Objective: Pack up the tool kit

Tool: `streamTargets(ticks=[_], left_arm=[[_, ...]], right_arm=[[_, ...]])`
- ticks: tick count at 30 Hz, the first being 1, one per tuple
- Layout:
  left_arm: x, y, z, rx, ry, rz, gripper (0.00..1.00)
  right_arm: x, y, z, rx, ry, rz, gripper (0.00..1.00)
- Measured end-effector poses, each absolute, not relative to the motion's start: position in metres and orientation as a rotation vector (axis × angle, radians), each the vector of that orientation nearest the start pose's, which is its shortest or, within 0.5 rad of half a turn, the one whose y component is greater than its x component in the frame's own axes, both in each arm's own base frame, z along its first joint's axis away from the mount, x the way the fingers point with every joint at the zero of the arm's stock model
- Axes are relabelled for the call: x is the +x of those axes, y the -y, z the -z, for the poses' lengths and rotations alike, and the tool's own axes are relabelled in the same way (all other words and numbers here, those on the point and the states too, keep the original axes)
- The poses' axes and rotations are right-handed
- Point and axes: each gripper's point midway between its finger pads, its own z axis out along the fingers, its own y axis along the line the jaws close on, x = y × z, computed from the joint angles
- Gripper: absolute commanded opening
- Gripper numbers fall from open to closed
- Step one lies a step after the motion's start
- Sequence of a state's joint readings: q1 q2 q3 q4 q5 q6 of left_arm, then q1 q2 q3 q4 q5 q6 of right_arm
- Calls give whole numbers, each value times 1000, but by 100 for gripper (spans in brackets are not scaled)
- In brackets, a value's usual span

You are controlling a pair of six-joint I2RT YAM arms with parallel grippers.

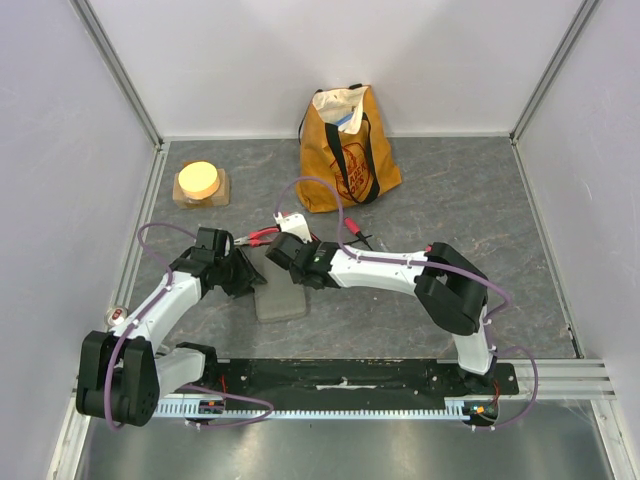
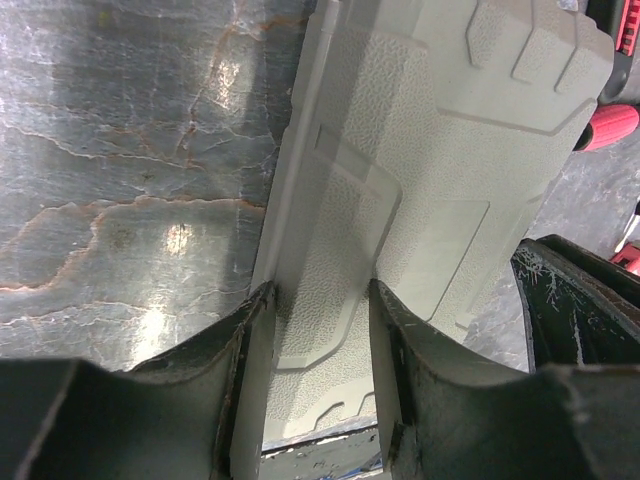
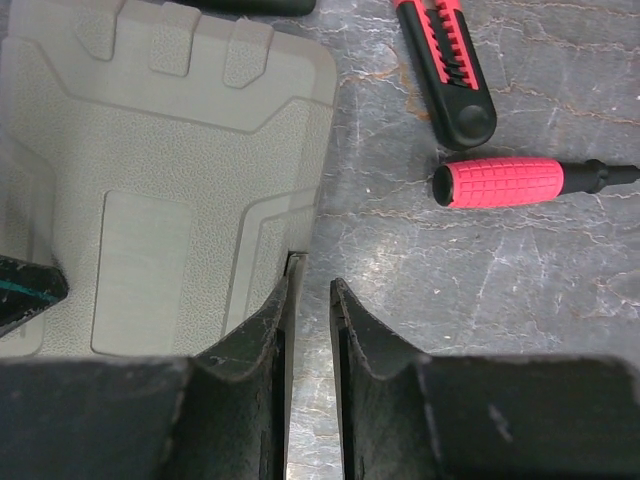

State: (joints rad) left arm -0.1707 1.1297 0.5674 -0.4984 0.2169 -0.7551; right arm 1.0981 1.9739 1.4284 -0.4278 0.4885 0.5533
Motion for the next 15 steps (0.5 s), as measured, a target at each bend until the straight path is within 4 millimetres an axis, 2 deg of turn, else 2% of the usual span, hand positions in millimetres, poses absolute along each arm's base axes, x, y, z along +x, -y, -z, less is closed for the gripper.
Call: streamTargets(ticks=[15], left_arm=[[227, 107, -50, -736, -2610, 600, 37]], right_arm=[[272, -378, -63, -402, -2373, -22, 26]])
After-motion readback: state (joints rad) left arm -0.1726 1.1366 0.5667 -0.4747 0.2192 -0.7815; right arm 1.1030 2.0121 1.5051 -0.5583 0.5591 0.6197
